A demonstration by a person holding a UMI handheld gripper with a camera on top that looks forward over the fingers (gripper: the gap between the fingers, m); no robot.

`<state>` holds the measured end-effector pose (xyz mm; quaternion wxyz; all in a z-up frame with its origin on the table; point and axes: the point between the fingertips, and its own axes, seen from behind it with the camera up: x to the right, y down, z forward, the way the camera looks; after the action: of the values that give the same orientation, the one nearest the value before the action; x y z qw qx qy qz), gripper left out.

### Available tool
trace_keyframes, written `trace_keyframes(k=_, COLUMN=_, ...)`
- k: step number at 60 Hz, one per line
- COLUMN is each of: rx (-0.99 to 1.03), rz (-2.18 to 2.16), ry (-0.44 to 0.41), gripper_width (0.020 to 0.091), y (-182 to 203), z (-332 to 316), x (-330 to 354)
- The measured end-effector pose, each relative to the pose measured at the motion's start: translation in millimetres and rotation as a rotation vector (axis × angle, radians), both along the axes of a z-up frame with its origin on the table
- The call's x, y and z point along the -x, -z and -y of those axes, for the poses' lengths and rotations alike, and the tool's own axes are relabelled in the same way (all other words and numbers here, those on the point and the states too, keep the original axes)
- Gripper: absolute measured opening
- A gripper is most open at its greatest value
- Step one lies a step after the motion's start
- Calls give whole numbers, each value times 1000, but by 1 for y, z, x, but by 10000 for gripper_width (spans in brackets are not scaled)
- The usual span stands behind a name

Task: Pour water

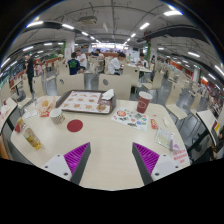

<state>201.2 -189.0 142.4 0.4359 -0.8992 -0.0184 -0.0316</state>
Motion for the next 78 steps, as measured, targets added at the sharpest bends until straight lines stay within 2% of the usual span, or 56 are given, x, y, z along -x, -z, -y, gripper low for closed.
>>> trace_keyframes(k=14, rx=0, rz=15, ry=39, gripper_width=850, y=7, z=11, x=25)
trace_keyframes(k=21, rx=10, rz=33, ry=53, gripper_width=850, y=13, z=29, x=59)
trace_keyframes(k=35, rx=53, rz=-3, ry=61, gripper_width=850, y=41, z=67, x=168)
trace_keyframes(k=42, rx=47, rz=-48, ry=38, gripper_width=851, y=60, z=73, x=237)
trace_keyframes(k=54, rx=-48, rz=-94, ry=-11, gripper_width=852, y=75, z=40, x=333)
trace_keyframes(k=63, rx=-152, rz=-99, ry=-7, gripper_width=844, y=77, z=-16, x=359)
trace_keyframes(k=68, rx=-199, rz=-70, ry=4, gripper_width=753, y=80, z=-41, x=359)
trace_keyframes(k=75, rx=-245, rz=-61, ry=-3, gripper_width=515, y=86, z=-64, x=362)
trace_keyframes(k=78, rx=-263, rz=-60, ry=-5, gripper_width=504, y=84, z=-68, x=362)
